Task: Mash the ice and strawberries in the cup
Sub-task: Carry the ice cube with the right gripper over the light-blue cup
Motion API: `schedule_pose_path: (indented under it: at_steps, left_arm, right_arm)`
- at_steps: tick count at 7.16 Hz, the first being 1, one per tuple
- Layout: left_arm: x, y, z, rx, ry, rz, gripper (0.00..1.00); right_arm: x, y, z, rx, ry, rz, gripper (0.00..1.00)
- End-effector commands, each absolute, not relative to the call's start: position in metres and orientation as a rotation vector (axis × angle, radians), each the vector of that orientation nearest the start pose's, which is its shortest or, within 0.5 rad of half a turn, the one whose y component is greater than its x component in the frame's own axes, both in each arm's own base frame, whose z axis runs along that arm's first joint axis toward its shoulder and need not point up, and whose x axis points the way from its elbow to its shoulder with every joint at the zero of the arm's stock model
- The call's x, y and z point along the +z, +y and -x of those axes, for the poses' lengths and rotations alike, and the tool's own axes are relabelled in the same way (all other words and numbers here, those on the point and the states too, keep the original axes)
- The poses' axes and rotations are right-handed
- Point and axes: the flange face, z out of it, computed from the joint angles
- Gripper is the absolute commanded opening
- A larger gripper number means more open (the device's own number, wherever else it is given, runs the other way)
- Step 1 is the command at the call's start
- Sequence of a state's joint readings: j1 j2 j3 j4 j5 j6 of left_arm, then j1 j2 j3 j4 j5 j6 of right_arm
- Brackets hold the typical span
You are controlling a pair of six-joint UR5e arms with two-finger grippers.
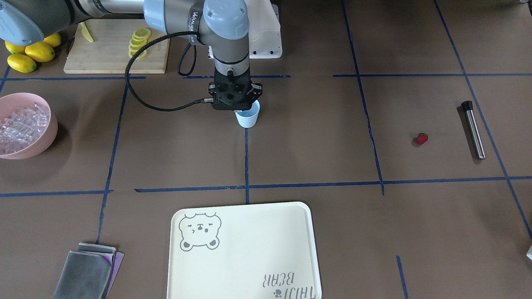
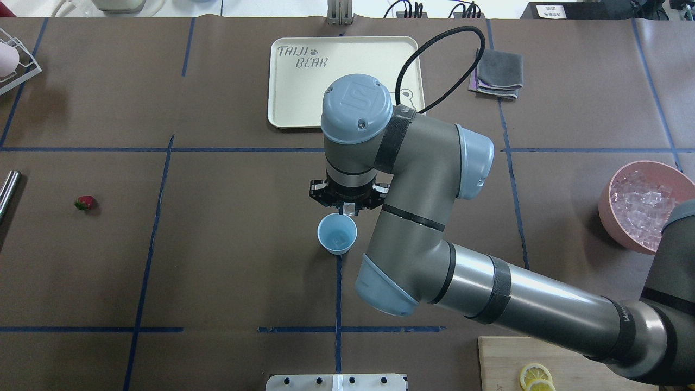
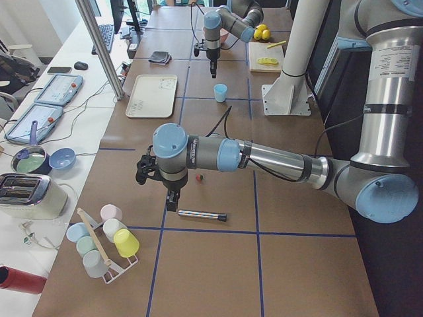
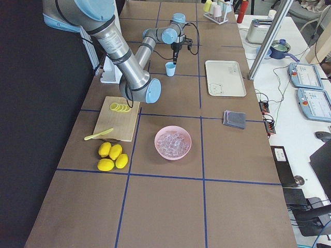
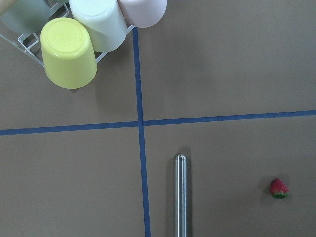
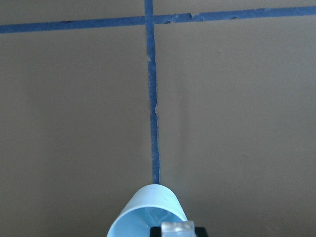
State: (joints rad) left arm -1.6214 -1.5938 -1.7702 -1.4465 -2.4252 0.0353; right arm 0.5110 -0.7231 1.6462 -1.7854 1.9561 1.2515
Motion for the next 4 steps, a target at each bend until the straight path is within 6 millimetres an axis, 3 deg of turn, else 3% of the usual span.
schedule_pose_path:
  at_steps: [1,4]
  left_arm:
    - [0.555,-0.494,0.083,0.028,0.849,-0.13,1.0]
    - [0.558,-0.494,0.083,0.026,0.849,-0.126,1.0]
  right_arm:
    - [0.134,-0.41,0.569,0.045,-0.79,0.071,0.01]
    - [0.13,-0.395,0.581,0.023,-0.792,0.08,0.03]
